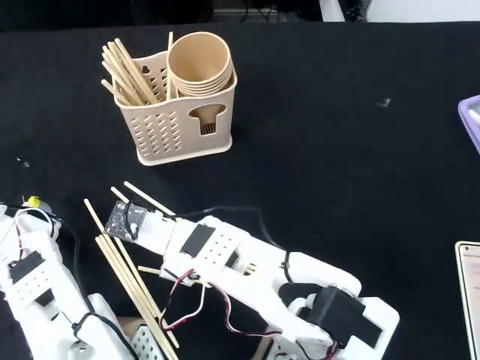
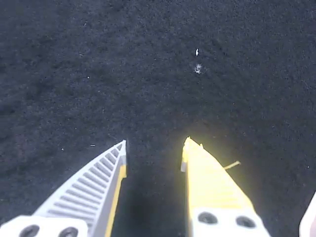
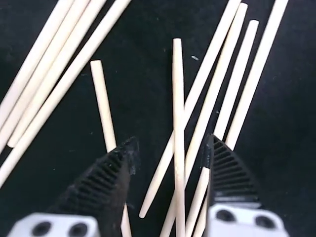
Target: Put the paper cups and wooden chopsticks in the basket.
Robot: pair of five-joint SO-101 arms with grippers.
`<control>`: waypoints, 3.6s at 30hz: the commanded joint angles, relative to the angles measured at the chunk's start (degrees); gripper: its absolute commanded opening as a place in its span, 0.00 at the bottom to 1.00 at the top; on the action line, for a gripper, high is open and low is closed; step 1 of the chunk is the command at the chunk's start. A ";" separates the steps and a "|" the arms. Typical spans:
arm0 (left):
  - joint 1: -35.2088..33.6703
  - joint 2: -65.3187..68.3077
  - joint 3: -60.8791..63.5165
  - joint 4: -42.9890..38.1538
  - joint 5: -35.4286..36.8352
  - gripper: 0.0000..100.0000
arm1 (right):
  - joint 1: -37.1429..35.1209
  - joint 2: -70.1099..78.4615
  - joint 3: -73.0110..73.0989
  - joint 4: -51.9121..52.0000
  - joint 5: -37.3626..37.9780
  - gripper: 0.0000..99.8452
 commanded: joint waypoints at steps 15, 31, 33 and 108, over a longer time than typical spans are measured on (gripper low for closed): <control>-0.13 -1.05 -4.44 -0.97 0.26 0.19 | 3.60 -0.22 0.13 -2.90 0.70 0.22; -0.22 -1.05 -4.44 -0.97 0.18 0.19 | 3.78 4.18 -6.29 2.29 1.14 0.03; -0.22 -1.05 -4.44 -0.97 0.18 0.19 | 3.78 1.45 -4.97 2.11 0.18 0.01; 3.56 -1.05 -2.51 -0.97 0.00 0.19 | 10.37 -16.13 -13.49 10.37 2.55 0.01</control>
